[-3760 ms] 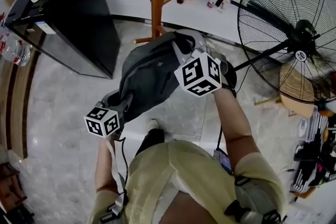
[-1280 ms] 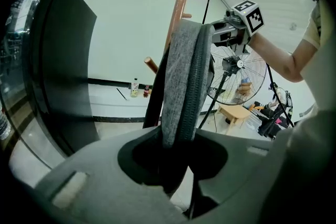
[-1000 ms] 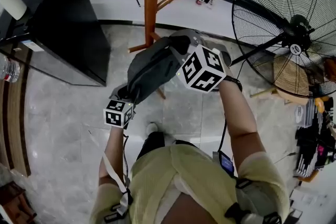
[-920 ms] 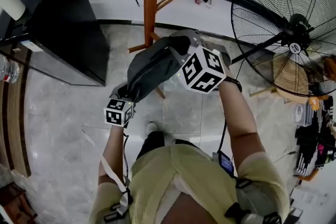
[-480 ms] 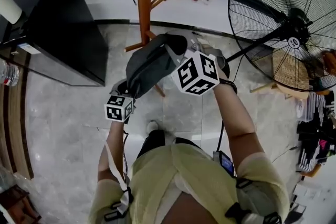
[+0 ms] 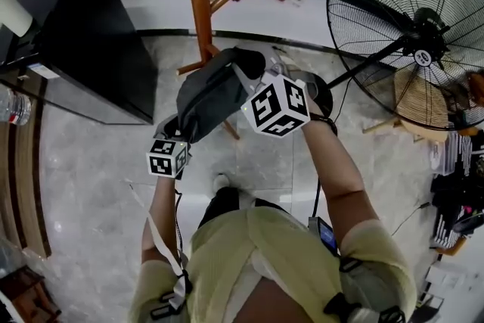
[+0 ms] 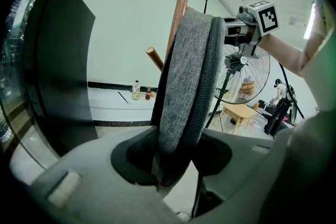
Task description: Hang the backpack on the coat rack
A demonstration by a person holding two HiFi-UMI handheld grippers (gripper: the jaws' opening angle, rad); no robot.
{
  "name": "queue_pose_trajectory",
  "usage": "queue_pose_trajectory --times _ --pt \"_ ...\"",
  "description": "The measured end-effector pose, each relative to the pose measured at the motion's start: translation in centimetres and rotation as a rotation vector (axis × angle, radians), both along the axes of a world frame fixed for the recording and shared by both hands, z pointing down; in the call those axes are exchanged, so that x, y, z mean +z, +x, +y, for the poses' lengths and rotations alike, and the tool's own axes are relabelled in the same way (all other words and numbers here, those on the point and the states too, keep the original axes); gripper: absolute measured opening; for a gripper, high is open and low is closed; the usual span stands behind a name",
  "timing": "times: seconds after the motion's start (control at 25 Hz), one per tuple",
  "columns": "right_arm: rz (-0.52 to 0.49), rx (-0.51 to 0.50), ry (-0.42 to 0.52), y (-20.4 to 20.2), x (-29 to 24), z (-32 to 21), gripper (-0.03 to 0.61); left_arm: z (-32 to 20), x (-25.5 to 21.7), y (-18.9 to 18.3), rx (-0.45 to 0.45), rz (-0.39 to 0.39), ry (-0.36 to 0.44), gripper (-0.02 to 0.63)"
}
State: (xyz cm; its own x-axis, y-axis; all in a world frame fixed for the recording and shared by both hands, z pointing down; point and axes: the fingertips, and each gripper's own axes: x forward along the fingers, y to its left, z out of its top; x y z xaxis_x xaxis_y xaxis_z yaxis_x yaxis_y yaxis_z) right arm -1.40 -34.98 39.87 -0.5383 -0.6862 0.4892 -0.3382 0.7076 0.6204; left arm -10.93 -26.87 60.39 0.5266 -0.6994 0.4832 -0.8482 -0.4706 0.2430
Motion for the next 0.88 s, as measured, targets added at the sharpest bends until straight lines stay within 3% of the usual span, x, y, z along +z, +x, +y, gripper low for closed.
queue_pose_trajectory --times 0.32,0.88 --pt "0.012 -0.021 0.050 0.5 -0.7 0.4 0.109 1.1 -1.9 -1.4 -0.054 -0.057 0.056 0.185" --pt "-0.008 -0.030 0.098 0.9 -1.0 1.4 0.057 1.7 -5.0 -0.1 -0.085 -0.078 0.114 0.164"
